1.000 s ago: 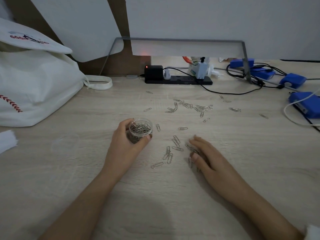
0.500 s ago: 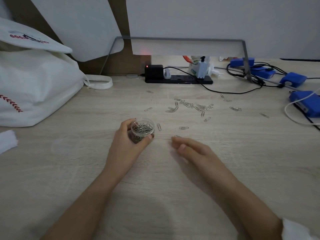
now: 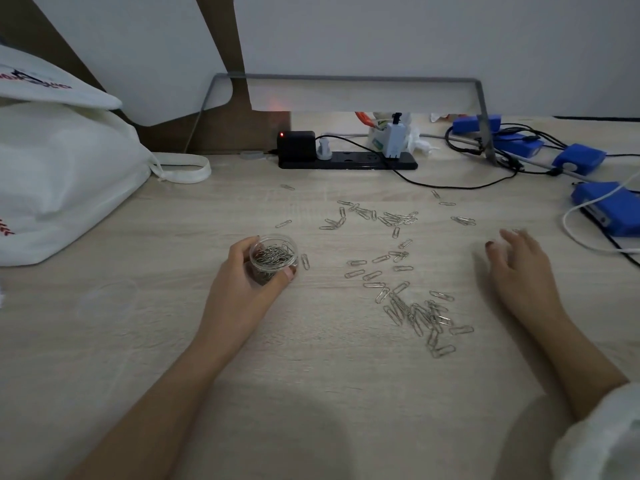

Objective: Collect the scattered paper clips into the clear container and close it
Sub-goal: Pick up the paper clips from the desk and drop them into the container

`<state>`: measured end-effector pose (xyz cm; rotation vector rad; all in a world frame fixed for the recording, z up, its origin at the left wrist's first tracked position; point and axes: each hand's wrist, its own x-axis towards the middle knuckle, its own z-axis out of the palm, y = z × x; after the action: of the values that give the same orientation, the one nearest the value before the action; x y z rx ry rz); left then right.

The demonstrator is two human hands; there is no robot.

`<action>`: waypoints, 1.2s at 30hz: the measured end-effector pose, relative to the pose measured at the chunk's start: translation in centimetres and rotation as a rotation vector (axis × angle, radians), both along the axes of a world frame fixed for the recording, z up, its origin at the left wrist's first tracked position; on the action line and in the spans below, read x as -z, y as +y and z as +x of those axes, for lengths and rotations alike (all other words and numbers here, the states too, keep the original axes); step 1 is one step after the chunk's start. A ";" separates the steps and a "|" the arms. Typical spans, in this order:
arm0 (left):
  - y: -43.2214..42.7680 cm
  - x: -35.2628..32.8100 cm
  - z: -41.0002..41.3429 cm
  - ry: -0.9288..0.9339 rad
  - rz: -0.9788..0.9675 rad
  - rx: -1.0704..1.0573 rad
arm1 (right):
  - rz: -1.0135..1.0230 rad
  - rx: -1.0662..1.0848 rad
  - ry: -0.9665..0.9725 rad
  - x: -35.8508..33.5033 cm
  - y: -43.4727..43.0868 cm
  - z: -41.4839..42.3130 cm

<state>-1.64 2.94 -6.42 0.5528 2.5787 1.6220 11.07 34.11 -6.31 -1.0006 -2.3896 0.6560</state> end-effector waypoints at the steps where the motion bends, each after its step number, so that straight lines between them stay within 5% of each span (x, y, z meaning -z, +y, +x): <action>1: 0.3 0.1 -0.4 0.000 -0.006 -0.007 | -0.006 0.022 -0.033 0.1 0.9 -0.6; 7: 1.7 0.3 -2.0 0.005 -0.030 -0.037 | 0.075 -0.130 -0.135 0.2 2.0 -3.3; 13: 2.0 0.6 -2.6 0.009 -0.065 -0.035 | -0.063 -0.266 0.181 -1.1 0.8 -5.0; 20: 2.5 0.5 -2.7 -0.002 -0.053 -0.051 | -0.001 -0.258 -0.081 -0.1 4.0 -10.2; 27: 2.3 0.7 -2.9 0.005 -0.046 -0.067 | -0.046 -0.505 -0.029 -1.0 0.4 -11.7; 33: 2.3 0.0 -2.7 -0.069 0.154 -0.110 | -0.261 -0.638 0.150 -1.3 -2.8 -12.5; 36: 2.2 -0.3 -2.8 -0.074 0.257 -0.180 | -0.241 -0.677 0.042 -1.1 -2.8 -14.1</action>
<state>-4.43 5.18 -6.16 0.2703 2.4453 2.0068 -3.05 31.29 -5.17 -0.2205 -2.6447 1.2041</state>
